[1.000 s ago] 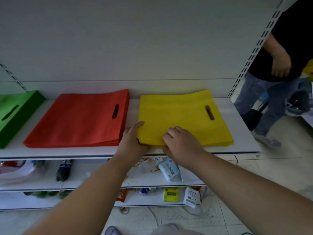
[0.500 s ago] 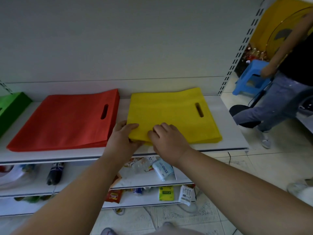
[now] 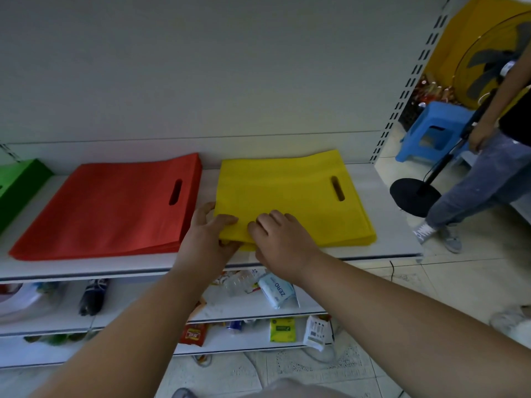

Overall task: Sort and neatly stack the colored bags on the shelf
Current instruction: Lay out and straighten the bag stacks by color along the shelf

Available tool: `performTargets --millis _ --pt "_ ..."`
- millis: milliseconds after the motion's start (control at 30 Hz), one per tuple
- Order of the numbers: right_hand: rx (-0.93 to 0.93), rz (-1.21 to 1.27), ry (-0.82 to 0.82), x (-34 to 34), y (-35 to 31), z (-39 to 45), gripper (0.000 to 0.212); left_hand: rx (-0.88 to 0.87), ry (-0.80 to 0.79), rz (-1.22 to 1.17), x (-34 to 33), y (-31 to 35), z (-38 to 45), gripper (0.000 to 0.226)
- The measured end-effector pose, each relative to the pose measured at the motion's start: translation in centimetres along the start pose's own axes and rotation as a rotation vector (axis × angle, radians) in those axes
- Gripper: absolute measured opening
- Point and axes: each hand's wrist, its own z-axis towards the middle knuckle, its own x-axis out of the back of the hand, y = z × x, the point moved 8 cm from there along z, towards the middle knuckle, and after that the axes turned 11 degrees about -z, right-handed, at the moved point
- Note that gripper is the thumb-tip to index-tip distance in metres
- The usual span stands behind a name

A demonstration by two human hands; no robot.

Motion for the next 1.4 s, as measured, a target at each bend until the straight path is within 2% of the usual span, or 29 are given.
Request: performTargets --millis 100,267,500,667,733,800,900,967,1133,1267,1400 --pt "0.000 0.012 -0.018 -0.2 0.2 -0.2 0.033 0.004 0.028 0.011 0.2 0.2 0.0 0.046" --pt "-0.060 0.005 -0.009 0.2 1.5 -0.6 0.034 0.015 0.043 0.000 0.2 0.1 0.1 0.040" --pt "-0.132 -0.085 -0.082 0.5 4.6 -2.8 0.065 0.043 0.035 -0.008 0.3 -0.4 0.0 0.039" --pt "-0.414 -0.172 -0.130 1.7 12.0 -7.6 0.080 0.089 0.029 -0.012 0.4 -0.9 -0.3 0.040" --pt "-0.552 -0.114 -0.197 1.2 14.9 -9.9 0.083 0.110 0.020 -0.013 0.3 -0.9 -0.5 0.043" --pt "-0.646 0.069 -0.232 0.3 16.4 -11.3 0.087 0.155 0.001 -0.008 0.1 -0.9 -0.6 0.055" --pt "-0.659 0.292 -0.230 -0.7 16.7 -11.9 0.098 0.260 -0.030 -0.022 -0.2 -1.4 -0.8 0.079" --pt "-0.643 0.360 -0.225 -0.9 16.6 -12.1 0.103 0.272 -0.047 -0.002 -0.2 -1.3 -0.8 0.083" --pt "-0.684 0.487 -0.207 -1.0 17.3 -12.3 0.106 0.301 -0.091 0.016 -0.3 -1.2 -0.2 0.089" --pt "-0.681 0.478 -0.240 -1.0 17.2 -12.4 0.108 0.276 -0.122 0.098 -1.0 -0.5 -0.4 0.094" --pt "-0.726 0.427 -0.184 0.0 16.8 -12.7 0.087 0.292 -0.174 0.040 -1.5 -0.2 -0.8 0.102"
